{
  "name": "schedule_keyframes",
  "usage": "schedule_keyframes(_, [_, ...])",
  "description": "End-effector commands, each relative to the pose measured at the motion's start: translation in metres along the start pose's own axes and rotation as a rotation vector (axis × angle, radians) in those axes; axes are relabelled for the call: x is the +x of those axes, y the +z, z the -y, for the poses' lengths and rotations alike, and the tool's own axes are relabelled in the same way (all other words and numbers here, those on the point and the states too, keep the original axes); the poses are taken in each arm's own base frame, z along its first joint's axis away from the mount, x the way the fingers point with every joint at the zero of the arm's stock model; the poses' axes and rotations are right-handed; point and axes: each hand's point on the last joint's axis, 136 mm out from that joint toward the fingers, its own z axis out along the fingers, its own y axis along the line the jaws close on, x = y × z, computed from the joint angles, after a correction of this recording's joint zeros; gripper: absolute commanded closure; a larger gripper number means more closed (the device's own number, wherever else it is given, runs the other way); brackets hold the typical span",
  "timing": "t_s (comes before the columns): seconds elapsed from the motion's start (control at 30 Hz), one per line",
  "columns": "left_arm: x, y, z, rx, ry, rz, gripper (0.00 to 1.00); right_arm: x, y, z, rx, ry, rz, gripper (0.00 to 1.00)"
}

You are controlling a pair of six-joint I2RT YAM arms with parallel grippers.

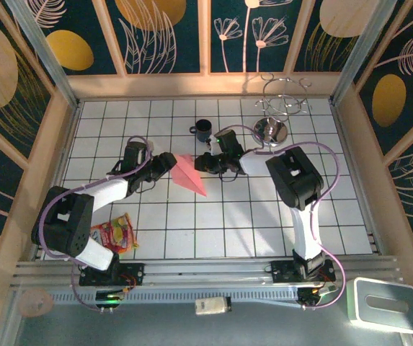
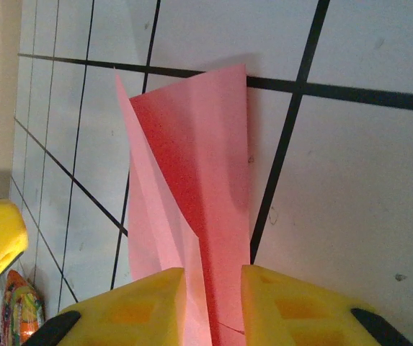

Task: Fold a paper plane with a square sheet of paper (pick it up from the middle)
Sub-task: Fourth fold the wing at the center of the table, then turn over the paper at the center of the table.

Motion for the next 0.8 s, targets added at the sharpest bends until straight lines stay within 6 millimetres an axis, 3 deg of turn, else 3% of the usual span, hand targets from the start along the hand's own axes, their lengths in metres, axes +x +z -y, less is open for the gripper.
schedule_keyframes(0.0, [-0.001,-0.004,0.008,0.042,0.008,0.006,0.43,-0.009,0.002,-0.013,-0.056,-0.045,0.001,0.78])
schedule_keyframes(0.2, [-0.002,-0.008,0.018,0.071,0.026,0.003,0.42,-0.014,-0.005,-0.033,-0.134,-0.081,0.018,0.99])
schedule_keyframes(0.4, [-0.005,-0.027,0.044,0.171,0.061,0.033,0.41,-0.032,-0.04,-0.069,-0.211,-0.119,0.117,1.0])
schedule_keyframes(0.67, [-0.004,-0.084,0.108,0.515,0.101,0.114,0.28,-0.042,-0.1,-0.121,-0.366,-0.095,0.255,1.0])
schedule_keyframes(0.77, [-0.002,-0.103,0.122,0.619,0.097,0.145,0.26,-0.043,-0.119,-0.135,-0.421,-0.072,0.296,1.0])
